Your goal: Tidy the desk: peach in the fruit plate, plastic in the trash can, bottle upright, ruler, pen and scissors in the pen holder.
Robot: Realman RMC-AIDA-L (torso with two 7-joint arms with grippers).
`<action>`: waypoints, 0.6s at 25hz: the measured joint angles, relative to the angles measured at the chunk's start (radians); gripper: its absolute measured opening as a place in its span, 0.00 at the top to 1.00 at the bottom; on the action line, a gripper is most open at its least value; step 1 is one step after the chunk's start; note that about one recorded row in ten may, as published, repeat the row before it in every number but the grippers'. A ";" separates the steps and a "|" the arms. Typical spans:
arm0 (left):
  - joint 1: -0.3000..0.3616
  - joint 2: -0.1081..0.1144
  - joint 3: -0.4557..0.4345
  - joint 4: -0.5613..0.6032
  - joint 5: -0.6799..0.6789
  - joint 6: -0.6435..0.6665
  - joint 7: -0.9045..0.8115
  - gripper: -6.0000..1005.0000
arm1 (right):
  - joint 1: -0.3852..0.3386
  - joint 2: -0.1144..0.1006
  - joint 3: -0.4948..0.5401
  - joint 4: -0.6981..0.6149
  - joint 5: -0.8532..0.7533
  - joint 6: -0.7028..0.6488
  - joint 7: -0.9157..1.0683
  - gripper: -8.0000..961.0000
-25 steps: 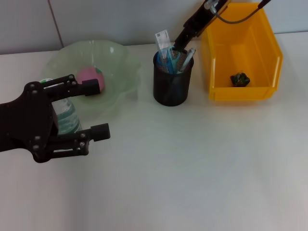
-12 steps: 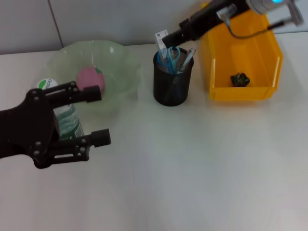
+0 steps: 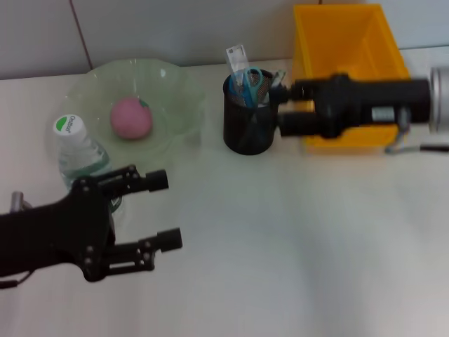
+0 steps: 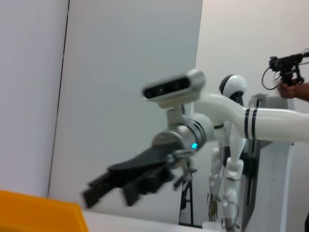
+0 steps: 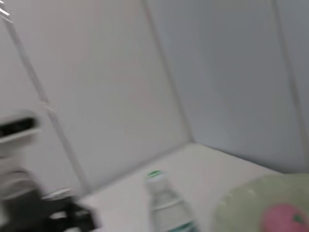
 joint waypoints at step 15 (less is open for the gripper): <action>-0.052 0.007 -0.009 -0.154 0.102 -0.064 0.094 0.21 | -0.049 -0.005 0.020 0.368 0.018 -0.111 -0.534 0.19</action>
